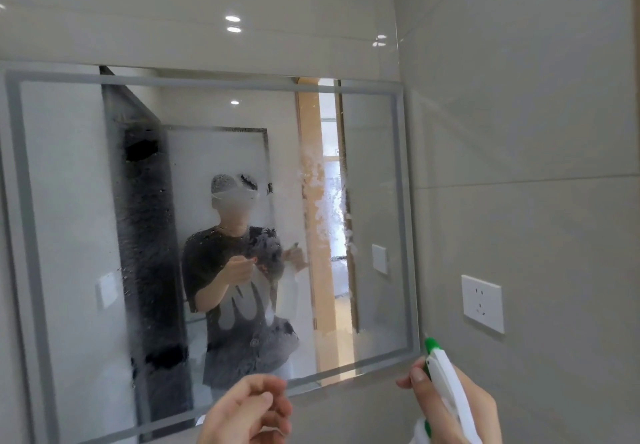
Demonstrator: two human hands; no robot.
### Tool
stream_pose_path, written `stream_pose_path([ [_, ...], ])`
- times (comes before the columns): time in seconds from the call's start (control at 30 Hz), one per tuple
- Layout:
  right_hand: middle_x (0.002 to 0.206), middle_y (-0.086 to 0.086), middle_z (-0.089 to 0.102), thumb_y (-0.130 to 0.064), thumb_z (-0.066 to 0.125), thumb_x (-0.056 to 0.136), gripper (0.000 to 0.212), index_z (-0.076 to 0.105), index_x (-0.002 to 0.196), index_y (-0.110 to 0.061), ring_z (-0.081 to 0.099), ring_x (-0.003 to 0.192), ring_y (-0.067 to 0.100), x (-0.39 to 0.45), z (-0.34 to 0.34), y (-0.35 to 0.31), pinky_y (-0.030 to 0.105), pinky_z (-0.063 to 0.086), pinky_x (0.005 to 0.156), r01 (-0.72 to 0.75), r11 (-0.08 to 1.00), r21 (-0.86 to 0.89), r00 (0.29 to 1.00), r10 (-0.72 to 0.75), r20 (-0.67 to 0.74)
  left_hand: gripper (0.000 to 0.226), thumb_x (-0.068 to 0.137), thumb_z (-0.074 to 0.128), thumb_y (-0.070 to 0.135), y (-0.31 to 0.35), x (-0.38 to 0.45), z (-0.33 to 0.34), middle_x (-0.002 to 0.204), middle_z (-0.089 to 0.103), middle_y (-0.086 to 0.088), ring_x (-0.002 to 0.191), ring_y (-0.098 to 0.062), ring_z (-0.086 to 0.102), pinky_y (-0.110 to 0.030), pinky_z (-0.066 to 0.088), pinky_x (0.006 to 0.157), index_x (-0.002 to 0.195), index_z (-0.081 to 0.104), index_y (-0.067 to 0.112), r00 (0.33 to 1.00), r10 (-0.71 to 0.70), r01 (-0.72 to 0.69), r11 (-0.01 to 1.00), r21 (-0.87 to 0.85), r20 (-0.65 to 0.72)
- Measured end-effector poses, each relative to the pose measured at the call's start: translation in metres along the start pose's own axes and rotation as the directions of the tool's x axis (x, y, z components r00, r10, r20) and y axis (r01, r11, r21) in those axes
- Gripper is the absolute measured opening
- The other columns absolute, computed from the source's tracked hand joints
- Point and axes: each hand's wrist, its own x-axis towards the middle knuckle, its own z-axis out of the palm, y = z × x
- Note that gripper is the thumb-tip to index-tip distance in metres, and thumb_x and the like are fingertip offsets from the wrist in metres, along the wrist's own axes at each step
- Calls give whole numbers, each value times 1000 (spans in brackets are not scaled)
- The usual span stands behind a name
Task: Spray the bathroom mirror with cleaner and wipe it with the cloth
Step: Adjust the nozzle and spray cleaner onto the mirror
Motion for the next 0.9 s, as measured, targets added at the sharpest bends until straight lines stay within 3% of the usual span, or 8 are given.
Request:
stream_pose_path([
  [0.1, 60, 4, 73, -22, 68, 83, 28, 71, 61, -6, 57, 46, 2, 7, -7, -1, 13, 40, 51, 77, 995, 58, 997, -75, -27, 25, 96, 35, -13, 3, 4, 21, 63, 61, -25, 49, -30, 56, -34, 46, 48, 92, 60, -13, 993, 119, -118, 991, 56, -17],
  [0.17, 55, 7, 70, -29, 61, 75, 28, 68, 58, -8, 54, 43, 2, 16, -11, -3, 10, 38, 48, 91, 994, 57, 996, -89, -23, 24, 95, 38, -11, 12, 6, 35, 65, 63, -22, 50, -27, 58, -32, 48, 45, 91, 62, -11, 982, 187, -186, 980, 71, -20],
  [0.27, 56, 7, 66, -33, 60, 79, 34, 66, 57, -8, 51, 47, 4, 33, -14, -11, 12, 38, 49, 130, 991, 21, 992, -130, 3, 22, 94, 43, -5, 28, 12, 58, 75, 66, -18, 62, -26, 61, -33, 50, 56, 96, 65, -7, 959, 284, -284, 952, 114, 24],
  [0.4, 59, -12, 66, -25, 66, 95, 31, 72, 69, -9, 53, 51, -1, 68, -18, -31, 24, 40, 56, 134, 990, -36, 991, -132, 36, 22, 95, 44, 0, 59, 23, 83, 78, 67, -16, 67, -24, 61, -34, 50, 63, 100, 66, -3, 926, 372, -378, 907, 187, 69],
  [0.5, 62, 0, 66, -23, 65, 94, 35, 72, 63, -9, 49, 50, 5, 100, -21, -47, 30, 38, 58, 147, 987, -64, 989, -146, 26, 23, 97, 44, 2, 85, 35, 95, 81, 69, -13, 69, -22, 63, -36, 52, 68, 100, 67, 2, 896, 430, -443, 855, 270, 109],
  [0.63, 52, 1, 63, -21, 63, 93, 42, 65, 57, 1, 48, 44, 7, 135, -32, -73, 29, 38, 59, 145, 988, -56, 989, -145, 10, 21, 96, 47, 2, 108, 49, 101, 79, 69, -12, 67, -21, 63, -37, 52, 68, 98, 68, 4, 865, 481, -500, 795, 344, 146],
  [0.73, 64, 19, 70, -22, 63, 91, 42, 63, 56, 2, 55, 53, 14, 153, -43, -90, 31, 42, 63, 167, 985, -44, 986, -166, 25, 20, 95, 48, 0, 119, 55, 100, 78, 68, -12, 63, -19, 63, -32, 51, 63, 97, 68, 3, 855, 495, -513, 765, 390, 153],
  [0.9, 77, 11, 77, -26, 66, 90, 33, 73, 67, -3, 55, 59, 10, 191, -52, -120, 32, 44, 66, 197, 980, -23, 980, -196, 36, 18, 94, 48, -2, 143, 70, 107, 73, 67, -11, 58, -17, 61, -28, 49, 57, 98, 66, 1, 846, 514, -521, 742, 422, 140],
])
